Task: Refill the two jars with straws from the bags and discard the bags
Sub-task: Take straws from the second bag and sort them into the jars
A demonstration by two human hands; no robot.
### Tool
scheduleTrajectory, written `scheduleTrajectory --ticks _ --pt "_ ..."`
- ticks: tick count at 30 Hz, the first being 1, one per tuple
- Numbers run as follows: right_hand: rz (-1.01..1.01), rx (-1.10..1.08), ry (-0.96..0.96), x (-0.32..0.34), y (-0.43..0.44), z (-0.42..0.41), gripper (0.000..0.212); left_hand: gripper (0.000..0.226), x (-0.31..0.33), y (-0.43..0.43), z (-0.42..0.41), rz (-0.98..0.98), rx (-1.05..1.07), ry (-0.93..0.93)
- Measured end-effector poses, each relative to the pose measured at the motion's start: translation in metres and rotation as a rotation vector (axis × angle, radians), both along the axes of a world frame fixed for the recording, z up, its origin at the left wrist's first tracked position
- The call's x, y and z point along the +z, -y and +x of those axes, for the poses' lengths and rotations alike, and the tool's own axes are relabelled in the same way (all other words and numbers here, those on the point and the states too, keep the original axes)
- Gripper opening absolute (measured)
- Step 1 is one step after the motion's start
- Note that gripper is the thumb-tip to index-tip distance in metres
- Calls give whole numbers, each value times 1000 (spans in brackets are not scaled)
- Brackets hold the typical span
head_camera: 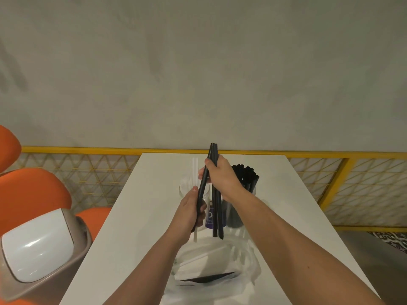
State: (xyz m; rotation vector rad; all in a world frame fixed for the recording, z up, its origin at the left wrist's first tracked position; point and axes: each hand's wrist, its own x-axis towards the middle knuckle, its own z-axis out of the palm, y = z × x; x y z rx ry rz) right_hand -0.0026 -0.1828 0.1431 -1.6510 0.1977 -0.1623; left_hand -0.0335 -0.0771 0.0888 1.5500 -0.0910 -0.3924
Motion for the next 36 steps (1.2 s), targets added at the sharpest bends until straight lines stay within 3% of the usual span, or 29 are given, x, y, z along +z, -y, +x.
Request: scheduleTrajectory --ticks 6,13,17,36 --pt "201 -128 156 27 31 1 9 33 2 1 10 -40 21 26" --pt "172 -303 446 69 83 12 8 33 -4 -6 21 -4 119 75" --pt "150 -262 550 68 95 19 11 33 -5 -6 23 -9 130 83" --pt "30 -195 388 19 107 48 11 32 -6 -9 31 -21 140 106"
